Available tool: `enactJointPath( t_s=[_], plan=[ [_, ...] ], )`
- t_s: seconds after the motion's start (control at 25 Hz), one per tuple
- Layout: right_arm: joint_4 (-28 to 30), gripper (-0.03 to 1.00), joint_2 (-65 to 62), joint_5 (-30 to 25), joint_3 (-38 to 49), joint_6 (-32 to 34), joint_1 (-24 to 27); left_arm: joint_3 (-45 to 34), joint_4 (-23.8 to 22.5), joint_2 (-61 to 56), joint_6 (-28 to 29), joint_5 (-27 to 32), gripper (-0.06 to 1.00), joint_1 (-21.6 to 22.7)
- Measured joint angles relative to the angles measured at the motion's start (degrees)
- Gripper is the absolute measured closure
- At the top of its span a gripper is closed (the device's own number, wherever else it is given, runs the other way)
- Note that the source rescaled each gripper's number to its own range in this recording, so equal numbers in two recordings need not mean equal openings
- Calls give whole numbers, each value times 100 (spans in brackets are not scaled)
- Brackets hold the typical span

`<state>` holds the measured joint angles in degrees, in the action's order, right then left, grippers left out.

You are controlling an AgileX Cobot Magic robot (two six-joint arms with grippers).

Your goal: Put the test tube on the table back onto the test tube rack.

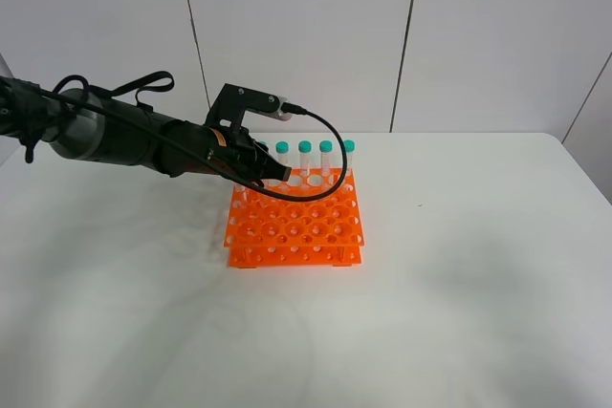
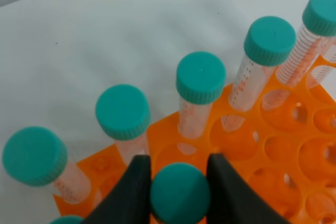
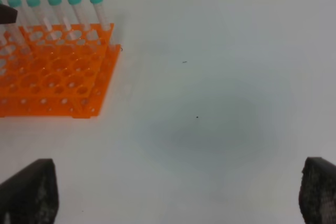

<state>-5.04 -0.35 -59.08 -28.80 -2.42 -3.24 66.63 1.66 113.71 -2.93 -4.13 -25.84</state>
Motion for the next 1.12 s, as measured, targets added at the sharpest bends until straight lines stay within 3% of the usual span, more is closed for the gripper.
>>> enactJointPath(
  t_s=[0.4,0.48,0.64,0.72,1.12],
  plan=[
    [0,-3,0,0,0,0,0,0,0,-6,0,0,93,0],
    [0,-3,0,0,0,0,0,0,0,-6,0,13,86,0],
    [0,-3,0,0,0,0,0,0,0,-16,0,38,55,0],
    [0,-3,0,0,0,0,0,0,0,-69,0,44,45,0],
    [0,-3,0,0,0,0,0,0,0,-911,-27,73,37,12]
  ],
)
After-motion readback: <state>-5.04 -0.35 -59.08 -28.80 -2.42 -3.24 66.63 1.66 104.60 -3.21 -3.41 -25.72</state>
